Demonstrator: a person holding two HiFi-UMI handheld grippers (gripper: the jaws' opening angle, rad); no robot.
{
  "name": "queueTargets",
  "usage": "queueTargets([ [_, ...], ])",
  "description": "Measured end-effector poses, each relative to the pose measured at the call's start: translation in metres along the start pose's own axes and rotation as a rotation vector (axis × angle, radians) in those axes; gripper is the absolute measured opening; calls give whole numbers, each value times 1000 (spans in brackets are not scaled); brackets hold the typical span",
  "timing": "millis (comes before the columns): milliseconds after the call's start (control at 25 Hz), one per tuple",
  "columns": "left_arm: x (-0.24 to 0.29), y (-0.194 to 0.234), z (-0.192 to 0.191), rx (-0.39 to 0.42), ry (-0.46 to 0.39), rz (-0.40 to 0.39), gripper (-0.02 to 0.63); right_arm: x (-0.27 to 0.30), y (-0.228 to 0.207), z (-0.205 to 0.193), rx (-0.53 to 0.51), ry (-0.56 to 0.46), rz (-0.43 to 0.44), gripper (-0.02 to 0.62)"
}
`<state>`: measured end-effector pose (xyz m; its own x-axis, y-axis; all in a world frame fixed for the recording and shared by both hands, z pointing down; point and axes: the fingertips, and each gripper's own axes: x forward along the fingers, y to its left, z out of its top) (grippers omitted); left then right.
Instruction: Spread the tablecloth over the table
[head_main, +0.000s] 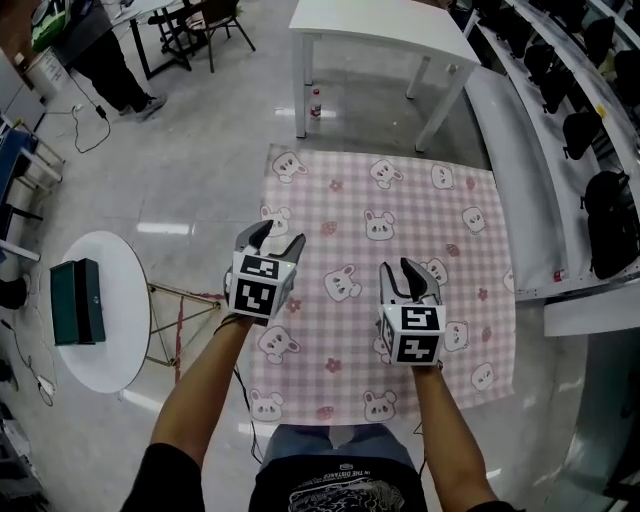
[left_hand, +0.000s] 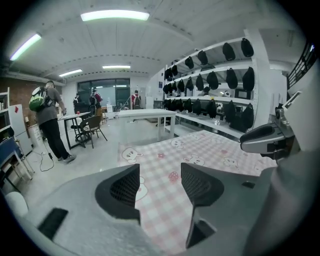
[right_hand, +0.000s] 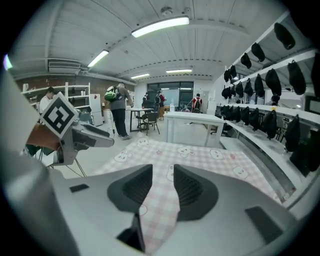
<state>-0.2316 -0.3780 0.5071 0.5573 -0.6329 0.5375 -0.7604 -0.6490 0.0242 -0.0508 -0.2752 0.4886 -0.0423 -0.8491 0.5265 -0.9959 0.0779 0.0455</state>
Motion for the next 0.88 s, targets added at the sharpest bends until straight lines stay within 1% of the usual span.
queueTargets([
  [160, -14, -31, 12, -1, -21, 8, 267, -22, -22, 4, 20, -20, 19, 159],
  [360, -39, -82, 13, -3, -48, 45, 267, -63, -48, -8, 32, -53, 60, 187],
  [520, -62, -138, 4, -17, -48, 72, 267, -105, -74, -30, 47, -62, 100, 210],
  [680, -87, -196, -2, -40, -73, 119, 267, -148, -103, -56, 62, -74, 144, 221],
  [880, -118, -261, -10, -50, -94, 164, 267, -198, -135, -81, 87, -88, 183, 238],
])
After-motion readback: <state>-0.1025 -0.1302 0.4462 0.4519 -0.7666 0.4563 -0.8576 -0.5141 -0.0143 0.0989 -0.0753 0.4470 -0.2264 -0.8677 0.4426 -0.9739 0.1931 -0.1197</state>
